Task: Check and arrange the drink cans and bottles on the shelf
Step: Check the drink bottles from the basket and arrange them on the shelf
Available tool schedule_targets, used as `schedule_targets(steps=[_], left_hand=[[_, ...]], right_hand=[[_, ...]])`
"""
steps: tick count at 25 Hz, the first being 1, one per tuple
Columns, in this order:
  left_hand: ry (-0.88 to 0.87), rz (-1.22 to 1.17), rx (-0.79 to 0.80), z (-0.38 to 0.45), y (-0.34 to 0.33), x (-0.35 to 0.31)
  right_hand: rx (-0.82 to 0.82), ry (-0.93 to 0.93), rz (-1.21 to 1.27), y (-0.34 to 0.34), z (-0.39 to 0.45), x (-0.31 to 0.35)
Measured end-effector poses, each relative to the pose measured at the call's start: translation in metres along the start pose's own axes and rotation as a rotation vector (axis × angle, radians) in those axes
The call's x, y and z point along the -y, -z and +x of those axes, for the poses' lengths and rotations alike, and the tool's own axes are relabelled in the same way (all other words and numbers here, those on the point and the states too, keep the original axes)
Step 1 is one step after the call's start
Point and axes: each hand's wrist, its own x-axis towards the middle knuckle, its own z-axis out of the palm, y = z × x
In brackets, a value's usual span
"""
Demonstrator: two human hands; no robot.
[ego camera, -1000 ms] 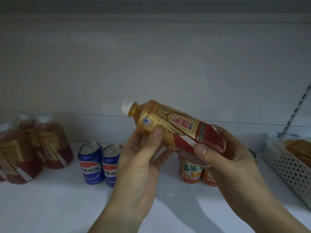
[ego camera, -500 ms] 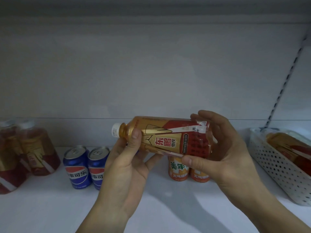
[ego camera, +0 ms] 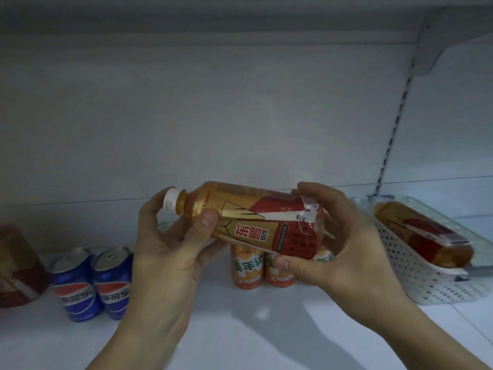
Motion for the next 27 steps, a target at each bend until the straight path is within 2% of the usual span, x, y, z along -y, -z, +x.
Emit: schedule_targets(steps=[5,8,12,20,24,27], left_hand=[[0.004,0.143,0.135,0.019,-0.070,0.010],[0.032,0.205,0.223,0.024,-0.120,0.021],[0.086,0.263,0.320,0.019,-0.180,0.042],[0.213,0.539,0.531,0.047,-0.293,0.119],[0.254,0.800,0.701,0.070,-0.330,0.160],[0.337,0.950,0.718,0.083,-0.341,0.186]], right_hand=[[-0.209,0.101,-0.283,0.049,-0.013,0.001],[-0.345,0.097,-0.341,0.081,-0.023,-0.001],[-0.407,0.097,-0.371,0.127,-0.047,-0.001],[-0.698,-0.085,-0.484,0.196,-0.047,-0.026],[-0.776,-0.185,-0.587,0.212,-0.036,-0.053],[-0.758,-0.305,-0.672,0.220,-0.034,-0.069]])
